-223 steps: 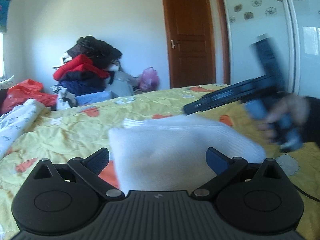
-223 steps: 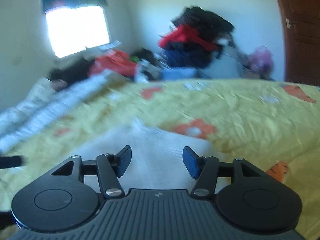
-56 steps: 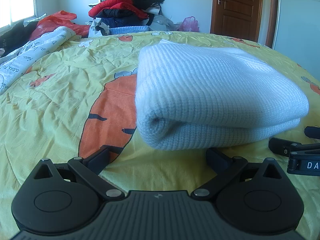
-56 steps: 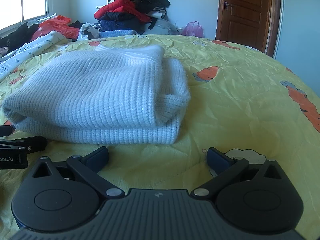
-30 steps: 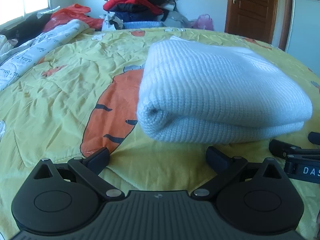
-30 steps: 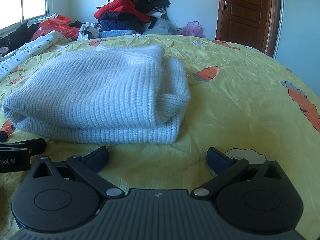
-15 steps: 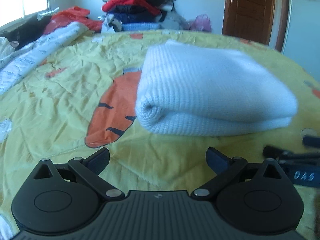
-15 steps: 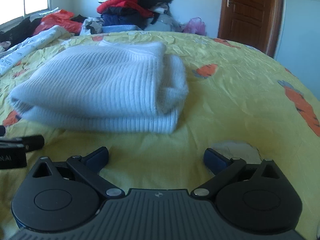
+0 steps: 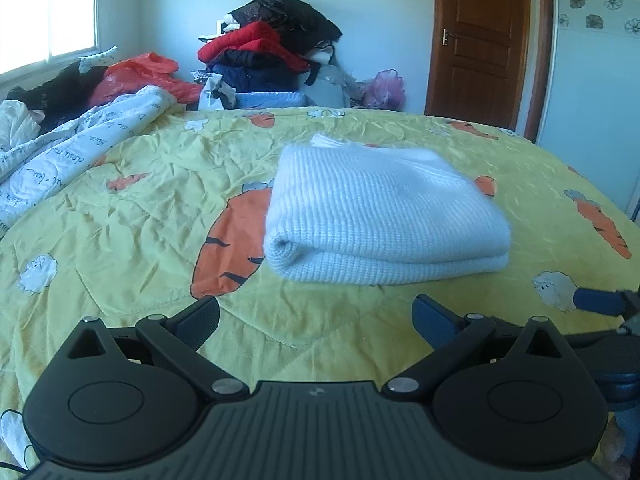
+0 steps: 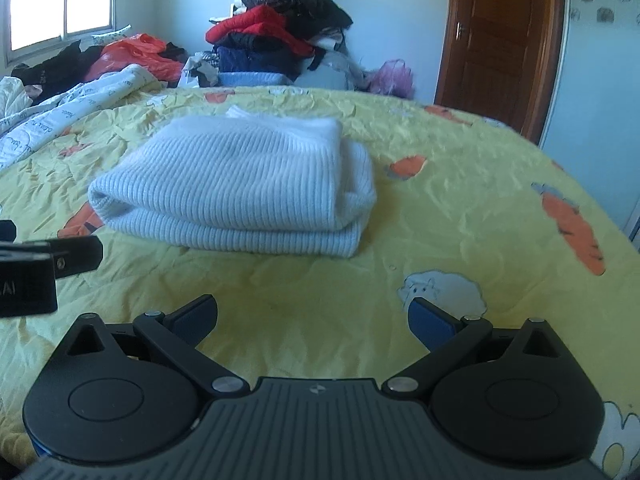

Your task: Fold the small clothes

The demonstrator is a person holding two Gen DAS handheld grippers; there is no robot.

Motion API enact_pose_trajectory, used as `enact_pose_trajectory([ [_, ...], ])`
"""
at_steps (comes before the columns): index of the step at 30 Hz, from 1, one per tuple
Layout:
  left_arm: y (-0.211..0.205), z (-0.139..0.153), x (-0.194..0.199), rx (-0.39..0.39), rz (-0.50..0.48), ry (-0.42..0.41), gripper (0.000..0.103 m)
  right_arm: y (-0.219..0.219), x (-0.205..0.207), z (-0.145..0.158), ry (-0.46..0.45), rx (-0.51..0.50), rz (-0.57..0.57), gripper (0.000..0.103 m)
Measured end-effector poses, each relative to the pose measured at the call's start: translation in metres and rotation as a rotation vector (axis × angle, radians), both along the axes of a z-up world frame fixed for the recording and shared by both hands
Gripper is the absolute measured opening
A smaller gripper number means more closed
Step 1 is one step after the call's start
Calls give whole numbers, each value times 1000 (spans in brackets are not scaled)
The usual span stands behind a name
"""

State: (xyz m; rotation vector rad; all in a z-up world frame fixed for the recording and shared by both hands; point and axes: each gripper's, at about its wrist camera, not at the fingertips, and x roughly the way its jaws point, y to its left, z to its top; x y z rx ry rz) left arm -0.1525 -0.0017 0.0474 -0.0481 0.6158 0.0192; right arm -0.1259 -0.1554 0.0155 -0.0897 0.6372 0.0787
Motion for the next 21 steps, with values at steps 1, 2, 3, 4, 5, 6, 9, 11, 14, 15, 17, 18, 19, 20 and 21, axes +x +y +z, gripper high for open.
enact_pose_trajectory([
  [1,1,0,0,0,1,3,103,-4,3,0,-2,1,-1,103],
  [2,1,-1,0,-1,5,4,103,-5,4,1,-2,4,-4,103],
  [3,1,0,0,-4,7,5,103,-7,5,1,0,7,-6,103],
  [4,2,0,0,-8,9,5,103,-8,6,1,4,12,-8,103],
  [5,3,0,0,-11,10,5,103,-9,6,1,7,17,-9,103],
  [6,3,0,1,-12,10,6,103,-9,7,0,10,21,-11,103],
  [9,3,-1,1,-13,9,16,103,-7,7,-1,15,19,-10,103],
  [11,4,-2,1,-17,7,21,103,-4,6,-2,16,7,-7,103],
  [14,4,-3,3,-21,9,23,103,-2,6,-2,16,-6,-3,103],
  [15,4,-3,3,-23,9,24,103,-2,6,-2,16,-6,-2,103],
  [17,4,-3,4,-25,8,28,103,-2,7,-2,16,-5,-3,103],
  [18,4,-4,4,-26,8,30,103,-2,7,-2,18,-2,-3,103],
  [19,4,-4,5,-27,7,31,103,-3,7,-2,19,0,-3,103],
  [20,4,-4,5,-30,6,33,103,-3,8,-2,21,2,-5,103],
  [21,4,-5,5,-33,5,35,103,-3,8,-2,21,5,-6,103],
])
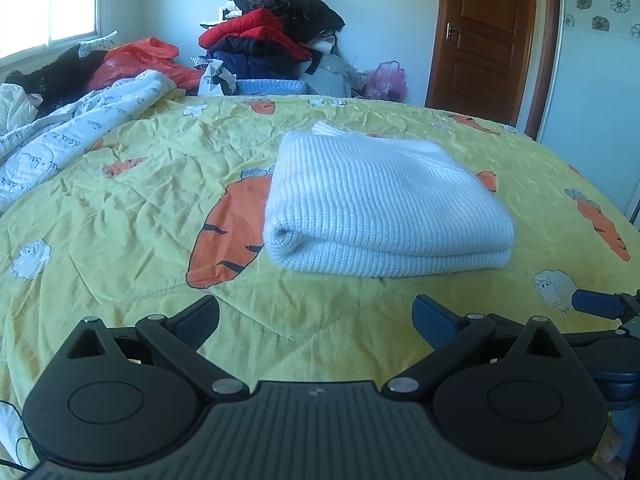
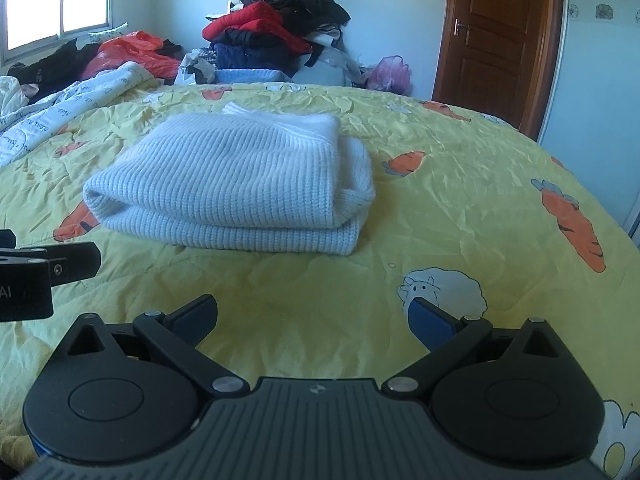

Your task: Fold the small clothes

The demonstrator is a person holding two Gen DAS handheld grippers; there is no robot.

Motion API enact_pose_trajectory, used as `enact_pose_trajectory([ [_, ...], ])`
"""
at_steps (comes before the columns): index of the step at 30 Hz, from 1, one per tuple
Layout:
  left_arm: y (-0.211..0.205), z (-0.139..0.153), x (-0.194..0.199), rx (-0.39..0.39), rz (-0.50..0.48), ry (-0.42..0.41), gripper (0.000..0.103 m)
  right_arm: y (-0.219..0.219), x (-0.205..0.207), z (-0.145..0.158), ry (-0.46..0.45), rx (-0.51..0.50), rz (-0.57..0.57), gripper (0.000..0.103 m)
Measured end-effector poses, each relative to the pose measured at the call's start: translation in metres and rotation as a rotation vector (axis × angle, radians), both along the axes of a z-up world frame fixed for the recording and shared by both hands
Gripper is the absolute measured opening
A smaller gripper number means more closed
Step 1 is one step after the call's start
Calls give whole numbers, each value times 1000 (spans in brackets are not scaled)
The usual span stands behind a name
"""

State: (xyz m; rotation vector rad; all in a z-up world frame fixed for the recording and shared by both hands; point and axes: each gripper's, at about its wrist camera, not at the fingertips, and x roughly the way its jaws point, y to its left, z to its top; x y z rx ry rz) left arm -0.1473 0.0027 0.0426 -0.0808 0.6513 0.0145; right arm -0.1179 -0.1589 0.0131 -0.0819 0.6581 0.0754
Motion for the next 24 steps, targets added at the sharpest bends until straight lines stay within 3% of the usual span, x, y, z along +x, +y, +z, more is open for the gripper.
enact_pose_trajectory([
  [11,0,-1,2,-11,-15,6,103,0,1,0,4,2,4,103],
  [17,4,5,-11,-14,15,-101,103,0,2,-2,12,4,5,103],
  [24,0,9,-15,25,-11,-129,103,-3,3,-3,25,28,8,103],
])
